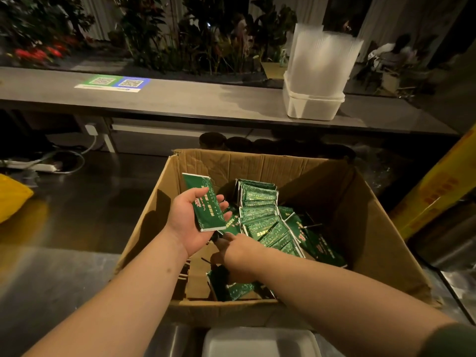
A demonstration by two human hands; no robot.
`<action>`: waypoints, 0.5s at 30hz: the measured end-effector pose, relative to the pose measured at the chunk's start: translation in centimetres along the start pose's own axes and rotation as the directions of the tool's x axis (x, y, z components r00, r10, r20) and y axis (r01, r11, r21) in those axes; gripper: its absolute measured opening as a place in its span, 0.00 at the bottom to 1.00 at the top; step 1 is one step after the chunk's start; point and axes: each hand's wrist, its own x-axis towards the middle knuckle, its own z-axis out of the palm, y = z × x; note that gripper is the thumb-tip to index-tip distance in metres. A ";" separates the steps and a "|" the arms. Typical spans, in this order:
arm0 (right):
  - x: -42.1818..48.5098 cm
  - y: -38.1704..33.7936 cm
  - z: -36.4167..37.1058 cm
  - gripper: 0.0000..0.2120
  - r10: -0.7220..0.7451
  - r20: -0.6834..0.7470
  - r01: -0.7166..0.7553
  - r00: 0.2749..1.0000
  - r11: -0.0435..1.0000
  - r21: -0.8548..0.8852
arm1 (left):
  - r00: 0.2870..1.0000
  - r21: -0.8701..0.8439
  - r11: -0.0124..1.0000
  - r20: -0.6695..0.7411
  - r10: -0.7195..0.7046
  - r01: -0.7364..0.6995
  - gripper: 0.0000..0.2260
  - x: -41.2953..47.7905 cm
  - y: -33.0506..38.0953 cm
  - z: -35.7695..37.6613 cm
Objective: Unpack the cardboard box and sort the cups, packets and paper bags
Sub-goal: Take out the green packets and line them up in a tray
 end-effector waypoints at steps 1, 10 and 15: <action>0.2 -0.2 0.2 0.18 -0.002 -0.010 0.002 1.000 1.000 0.005 | 1.000 0.015 1.000 -0.001 0.000 0.000 0.16 0.1 0.0 -0.2; -3.0 1.3 -2.9 0.10 0.183 0.037 -0.148 0.982 0.648 0.747 | 0.999 0.005 0.999 0.009 0.034 -0.034 0.22 0.4 0.3 -0.8; -6.8 4.5 -4.3 0.11 0.424 -0.068 -0.116 0.903 0.394 0.912 | 0.998 0.265 0.963 -0.048 -0.042 0.053 0.22 0.7 -0.2 -1.0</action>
